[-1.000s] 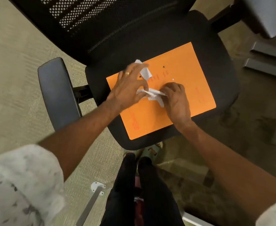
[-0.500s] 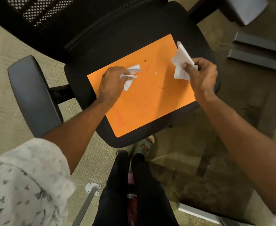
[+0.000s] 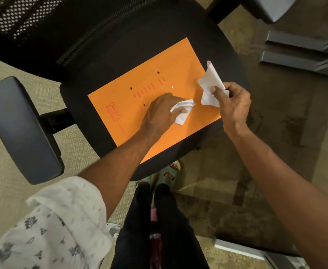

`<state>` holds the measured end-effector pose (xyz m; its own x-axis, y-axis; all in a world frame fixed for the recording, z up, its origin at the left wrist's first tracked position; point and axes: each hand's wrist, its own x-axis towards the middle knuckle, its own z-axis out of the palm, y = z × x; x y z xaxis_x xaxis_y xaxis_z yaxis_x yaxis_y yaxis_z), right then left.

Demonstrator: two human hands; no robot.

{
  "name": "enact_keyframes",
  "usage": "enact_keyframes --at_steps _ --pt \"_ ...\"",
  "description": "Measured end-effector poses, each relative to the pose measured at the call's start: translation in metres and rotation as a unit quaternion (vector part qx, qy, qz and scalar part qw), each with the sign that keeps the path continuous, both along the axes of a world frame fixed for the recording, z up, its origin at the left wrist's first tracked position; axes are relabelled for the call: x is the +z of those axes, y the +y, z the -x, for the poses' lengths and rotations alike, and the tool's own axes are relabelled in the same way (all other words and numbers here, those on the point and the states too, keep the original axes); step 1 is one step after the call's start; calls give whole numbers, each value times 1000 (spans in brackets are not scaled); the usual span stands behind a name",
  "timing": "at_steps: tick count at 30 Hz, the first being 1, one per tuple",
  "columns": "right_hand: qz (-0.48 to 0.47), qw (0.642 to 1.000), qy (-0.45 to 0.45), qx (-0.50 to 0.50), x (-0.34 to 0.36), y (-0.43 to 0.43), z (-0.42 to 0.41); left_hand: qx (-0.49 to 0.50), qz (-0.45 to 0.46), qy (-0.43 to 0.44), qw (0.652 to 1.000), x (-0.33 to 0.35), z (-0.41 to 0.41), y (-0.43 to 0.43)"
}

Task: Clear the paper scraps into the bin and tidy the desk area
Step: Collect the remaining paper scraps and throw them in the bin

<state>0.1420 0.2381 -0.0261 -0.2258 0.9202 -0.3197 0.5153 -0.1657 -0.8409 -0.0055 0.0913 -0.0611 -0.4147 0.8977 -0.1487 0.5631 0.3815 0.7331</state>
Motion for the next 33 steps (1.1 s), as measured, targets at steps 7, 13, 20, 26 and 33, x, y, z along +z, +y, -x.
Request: enact_keyframes --at_steps 7,13,20,26,33 --pt "-3 1000 -7 3 1 1 2 42 -5 55 998 -5 -1 5" --pt "14 1000 -2 7 4 -11 8 39 9 22 999 8 9 -3" --pt "35 999 4 5 27 -40 -1 113 96 -1 989 29 40 -77" --pt "36 999 1 -10 48 -60 -28 2 133 41 990 38 37 -96" --pt "37 998 -25 -38 42 -75 -57 101 59 53 992 33 41 -55"
